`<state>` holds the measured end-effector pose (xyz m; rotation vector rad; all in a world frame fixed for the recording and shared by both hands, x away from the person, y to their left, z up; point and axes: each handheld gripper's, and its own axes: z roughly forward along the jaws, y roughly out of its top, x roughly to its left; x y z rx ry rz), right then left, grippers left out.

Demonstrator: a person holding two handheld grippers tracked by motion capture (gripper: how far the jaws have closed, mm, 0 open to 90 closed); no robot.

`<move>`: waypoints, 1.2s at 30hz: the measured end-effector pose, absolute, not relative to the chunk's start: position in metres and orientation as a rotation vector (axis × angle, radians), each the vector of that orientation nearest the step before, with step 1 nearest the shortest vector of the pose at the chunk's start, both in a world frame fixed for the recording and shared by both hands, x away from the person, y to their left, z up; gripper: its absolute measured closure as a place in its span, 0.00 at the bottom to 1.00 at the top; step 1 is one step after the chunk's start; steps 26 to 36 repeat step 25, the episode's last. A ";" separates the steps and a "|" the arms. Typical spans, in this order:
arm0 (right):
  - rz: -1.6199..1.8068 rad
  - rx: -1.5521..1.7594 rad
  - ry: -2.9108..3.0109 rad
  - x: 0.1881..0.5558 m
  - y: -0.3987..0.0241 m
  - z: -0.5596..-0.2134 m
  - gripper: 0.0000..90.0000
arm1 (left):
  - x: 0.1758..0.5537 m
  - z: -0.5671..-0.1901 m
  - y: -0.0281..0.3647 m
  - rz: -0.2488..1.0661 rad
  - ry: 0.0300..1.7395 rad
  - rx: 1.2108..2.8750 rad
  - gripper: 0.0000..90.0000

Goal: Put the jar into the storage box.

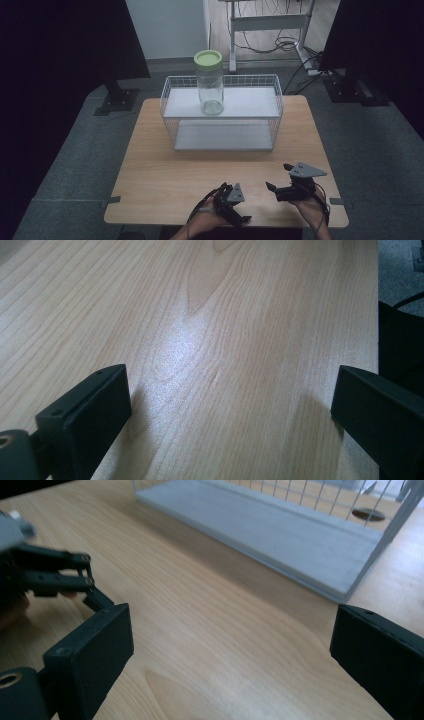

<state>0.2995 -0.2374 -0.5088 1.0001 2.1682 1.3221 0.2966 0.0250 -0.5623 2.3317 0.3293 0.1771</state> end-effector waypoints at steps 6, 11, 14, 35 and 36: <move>1.276 1.024 2.186 0.295 -0.240 -0.522 0.04 | 0.296 -0.562 0.025 0.174 0.332 2.331 0.03; 1.223 1.053 2.217 0.292 -0.239 -0.536 0.04 | 0.296 -0.562 0.025 0.176 0.330 2.334 0.03; 1.191 1.070 2.241 0.290 -0.239 -0.545 0.04 | 0.296 -0.562 0.025 0.176 0.330 2.333 0.03; 1.039 1.118 2.351 0.288 -0.234 -0.564 0.04 | 0.297 -0.562 0.025 0.178 0.332 2.335 0.03; 1.039 1.118 2.351 0.288 -0.234 -0.564 0.04 | 0.297 -0.562 0.025 0.178 0.332 2.335 0.03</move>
